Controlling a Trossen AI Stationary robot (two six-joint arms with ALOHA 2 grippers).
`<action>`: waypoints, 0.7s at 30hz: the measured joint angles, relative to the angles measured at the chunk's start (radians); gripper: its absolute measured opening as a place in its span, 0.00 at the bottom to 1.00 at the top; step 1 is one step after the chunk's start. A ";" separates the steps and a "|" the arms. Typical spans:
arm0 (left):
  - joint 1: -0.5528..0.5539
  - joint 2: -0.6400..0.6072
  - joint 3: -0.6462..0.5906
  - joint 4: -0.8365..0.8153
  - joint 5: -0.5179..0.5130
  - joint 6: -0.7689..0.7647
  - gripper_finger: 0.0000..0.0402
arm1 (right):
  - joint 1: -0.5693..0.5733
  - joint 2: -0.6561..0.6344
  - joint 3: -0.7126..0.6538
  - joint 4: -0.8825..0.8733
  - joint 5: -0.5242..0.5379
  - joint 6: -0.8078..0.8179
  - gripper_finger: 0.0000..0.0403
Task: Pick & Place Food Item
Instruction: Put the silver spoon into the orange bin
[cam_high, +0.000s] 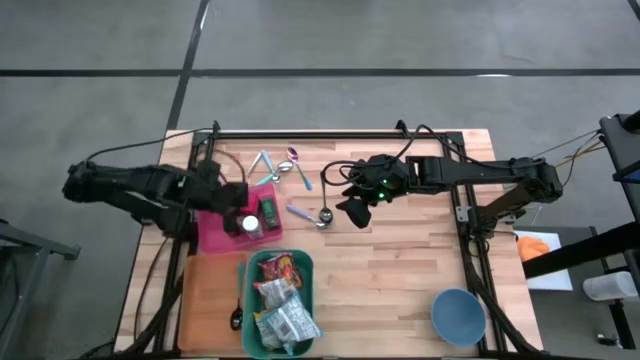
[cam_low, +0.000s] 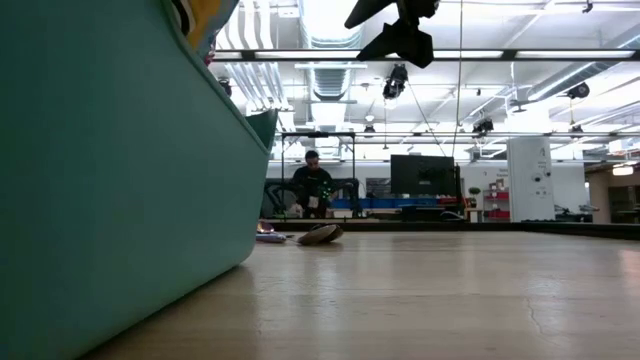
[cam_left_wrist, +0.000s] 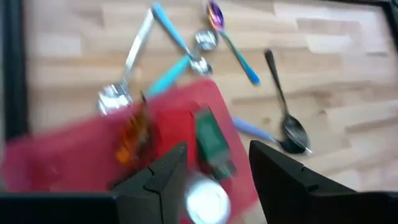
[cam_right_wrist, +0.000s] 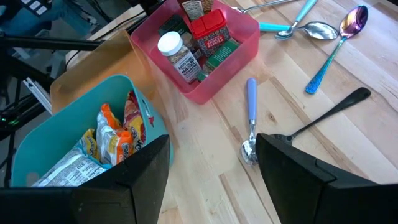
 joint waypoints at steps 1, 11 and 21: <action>0.040 -0.007 0.000 0.000 0.000 0.064 0.44 | 0.000 0.000 0.000 0.000 0.000 0.000 0.58; 0.552 0.003 -0.003 0.063 0.200 0.758 0.44 | 0.000 0.000 0.000 0.000 0.000 0.000 0.58; 0.826 0.128 -0.059 0.278 0.362 1.101 0.44 | 0.000 0.000 0.000 0.000 0.000 0.000 0.58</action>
